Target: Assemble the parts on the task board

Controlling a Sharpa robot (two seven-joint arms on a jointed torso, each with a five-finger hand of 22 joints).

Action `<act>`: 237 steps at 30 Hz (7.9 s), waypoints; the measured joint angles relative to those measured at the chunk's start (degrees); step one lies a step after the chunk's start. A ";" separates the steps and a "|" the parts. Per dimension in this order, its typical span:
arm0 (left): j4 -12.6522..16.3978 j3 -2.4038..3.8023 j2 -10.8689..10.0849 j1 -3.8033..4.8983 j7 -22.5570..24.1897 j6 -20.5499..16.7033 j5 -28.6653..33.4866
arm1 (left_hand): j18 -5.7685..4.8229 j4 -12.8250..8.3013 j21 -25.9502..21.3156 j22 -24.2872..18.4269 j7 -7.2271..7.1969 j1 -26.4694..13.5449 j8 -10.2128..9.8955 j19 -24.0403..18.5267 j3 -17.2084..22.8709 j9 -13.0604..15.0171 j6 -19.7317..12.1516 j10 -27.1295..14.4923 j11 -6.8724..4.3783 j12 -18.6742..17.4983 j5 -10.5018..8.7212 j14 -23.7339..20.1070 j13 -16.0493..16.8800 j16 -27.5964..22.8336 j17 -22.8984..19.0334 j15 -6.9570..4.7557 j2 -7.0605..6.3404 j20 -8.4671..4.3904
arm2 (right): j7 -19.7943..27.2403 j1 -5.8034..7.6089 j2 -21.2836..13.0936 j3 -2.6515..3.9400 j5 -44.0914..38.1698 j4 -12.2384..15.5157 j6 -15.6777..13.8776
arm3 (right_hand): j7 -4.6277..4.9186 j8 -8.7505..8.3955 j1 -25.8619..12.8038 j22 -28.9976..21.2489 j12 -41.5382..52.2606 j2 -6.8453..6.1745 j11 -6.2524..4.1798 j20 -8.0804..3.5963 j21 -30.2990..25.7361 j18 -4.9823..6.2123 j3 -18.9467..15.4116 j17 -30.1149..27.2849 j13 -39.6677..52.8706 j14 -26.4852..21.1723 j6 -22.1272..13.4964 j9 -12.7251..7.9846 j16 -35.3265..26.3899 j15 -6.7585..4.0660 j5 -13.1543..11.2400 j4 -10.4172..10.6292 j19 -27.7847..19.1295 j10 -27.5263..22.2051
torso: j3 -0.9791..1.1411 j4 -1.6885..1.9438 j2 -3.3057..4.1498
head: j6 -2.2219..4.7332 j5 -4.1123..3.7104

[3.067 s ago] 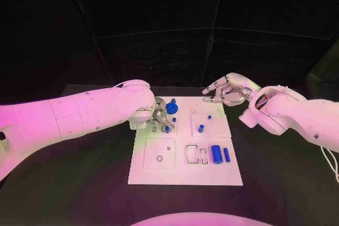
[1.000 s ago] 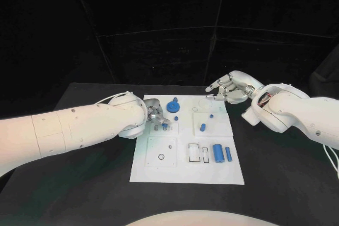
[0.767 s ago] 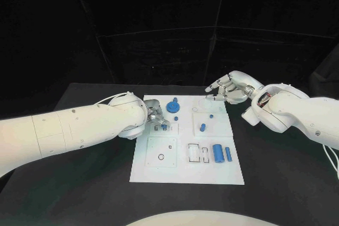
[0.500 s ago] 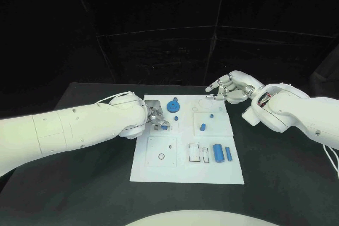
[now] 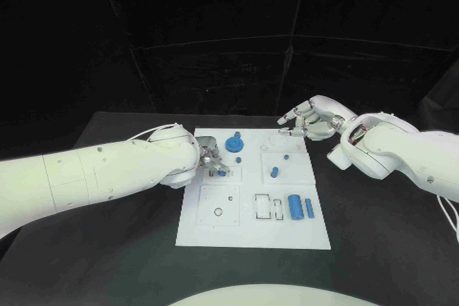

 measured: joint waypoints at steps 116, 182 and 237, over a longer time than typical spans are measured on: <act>-30.95 3.94 11.71 2.78 2.77 20.21 5.42 | -0.87 7.10 -1.72 0.00 1.43 -4.25 -4.54 0.02 -25.34 -2.99 -0.61 -2.43 1.58 -1.40 0.02 -0.17 -3.29 0.00 0.00 0.80 2.07 0.79 | 0.11 -0.01 1.59 -0.01 0.00 -1.14 0.07 | 0.00 0.00 -0.68 -0.98 -0.83 0.68 -0.21 -0.19 -0.86 0.00 -0.87 -0.78 -1.14 0.00 0.00 0.00 -0.81 0.00 0.00 0.56 -0.60 -0.21 | -0.13 -0.34 0.38 | 0.31 0.59; -13.03 3.43 0.69 2.78 6.95 10.70 9.32 | -0.87 -2.70 -2.22 0.00 0.83 -1.84 -3.38 0.02 5.03 -3.21 1.43 -0.13 0.55 -2.01 5.57 -0.17 -4.18 0.00 0.00 0.80 -0.08 0.78 | 0.25 -0.01 1.43 -0.01 0.00 -1.28 0.30 | 0.00 0.00 -0.68 -1.03 -0.83 0.68 -0.20 -0.19 -0.86 0.00 -1.11 -0.77 -1.13 0.00 0.00 0.00 -0.81 0.00 0.00 0.32 -0.60 -0.20 | -0.10 -0.18 0.29 | -0.15 0.88; 1.30 -0.65 -5.45 0.01 4.17 -1.17 1.84 | -0.86 -4.21 -2.22 0.00 0.45 -4.78 -1.60 -0.18 9.41 -3.14 1.84 0.58 0.25 -2.30 6.24 -0.17 -5.12 0.00 0.00 0.79 -1.93 0.58 | 0.10 -0.01 1.61 -0.01 0.01 -1.54 0.62 | 0.00 0.00 -0.68 -1.19 -0.83 0.68 -0.20 -0.18 -0.86 0.00 -1.10 -0.77 -1.12 0.00 0.00 -0.01 -1.11 0.00 0.00 0.32 -0.60 -0.20 | -0.09 -0.08 0.23 | -0.31 1.31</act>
